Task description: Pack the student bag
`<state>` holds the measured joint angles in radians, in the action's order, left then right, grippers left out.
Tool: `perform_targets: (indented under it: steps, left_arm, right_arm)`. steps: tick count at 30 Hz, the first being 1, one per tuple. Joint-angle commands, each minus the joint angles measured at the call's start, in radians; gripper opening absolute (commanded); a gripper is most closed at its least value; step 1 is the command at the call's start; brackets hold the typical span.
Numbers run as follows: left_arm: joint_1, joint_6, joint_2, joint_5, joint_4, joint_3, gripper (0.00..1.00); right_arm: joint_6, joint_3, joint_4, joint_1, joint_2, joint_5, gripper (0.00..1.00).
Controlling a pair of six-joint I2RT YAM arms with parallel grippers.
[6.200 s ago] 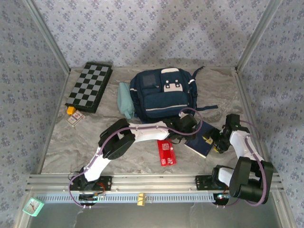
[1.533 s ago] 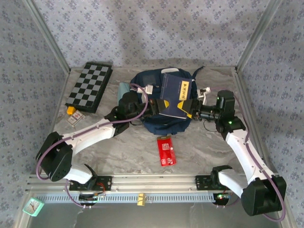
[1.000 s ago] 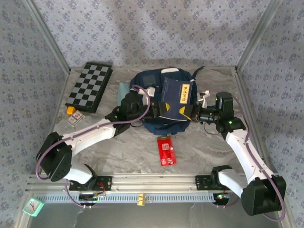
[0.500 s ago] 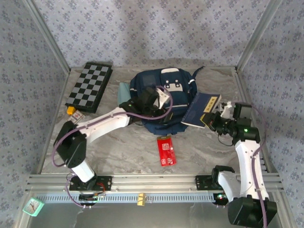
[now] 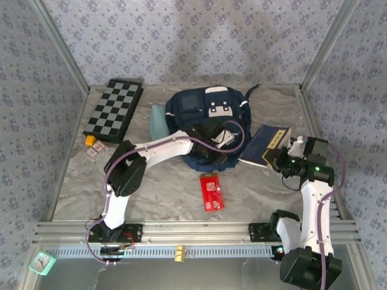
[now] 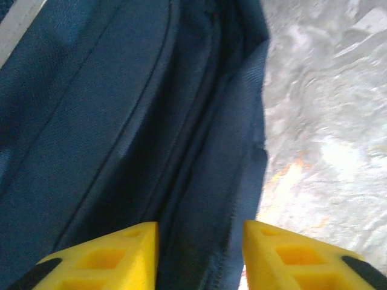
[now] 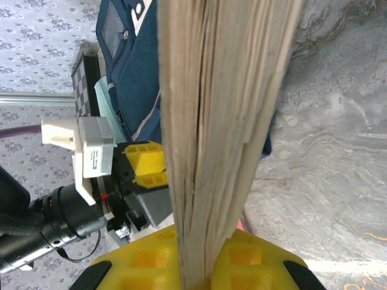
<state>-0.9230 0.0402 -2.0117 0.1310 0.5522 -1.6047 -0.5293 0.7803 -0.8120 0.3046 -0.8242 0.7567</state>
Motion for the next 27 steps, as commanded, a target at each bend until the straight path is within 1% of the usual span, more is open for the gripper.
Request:
perform_targets:
  steps: [1,6,10,12,16,19,23,25,27]
  left_arm:
    - [-0.002,-0.027,-0.026,-0.056,0.066,-0.066,0.33]
    - [0.001,-0.014,-0.025,-0.088,0.067,-0.083,0.13]
    - [0.018,0.033,0.017,-0.076,0.050,-0.093,0.00]
    - [0.020,0.058,0.046,-0.087,0.048,-0.109,0.00]
    - [0.021,0.120,0.106,-0.183,0.029,-0.152,0.00]
    - [0.020,0.144,0.143,-0.209,-0.040,-0.168,0.00]
    - [0.019,0.160,0.143,-0.255,-0.066,-0.236,0.00]
    - [0.019,0.159,0.142,-0.258,-0.066,-0.265,0.00]
    - [0.015,0.156,0.139,-0.260,-0.066,-0.298,0.00]
  right_arm:
    - [0.033,-0.011,0.023,0.010,-0.005,0.047,0.00]
    - [0.053,0.002,0.014,0.014,-0.013,0.045,0.00]
    - [0.059,0.010,-0.006,0.014,-0.007,0.042,0.00]
    - [0.045,0.021,-0.045,0.004,-0.007,0.035,0.00]
    - [0.064,0.052,-0.128,-0.032,0.021,-0.009,0.00]
    - [0.043,0.043,-0.135,-0.072,0.042,-0.042,0.00]
    - [-0.033,-0.003,-0.042,-0.165,0.023,-0.028,0.00]
    - [-0.088,-0.027,0.066,-0.239,0.003,-0.015,0.00]
    - [-0.136,-0.039,0.179,-0.337,-0.038,-0.025,0.00]
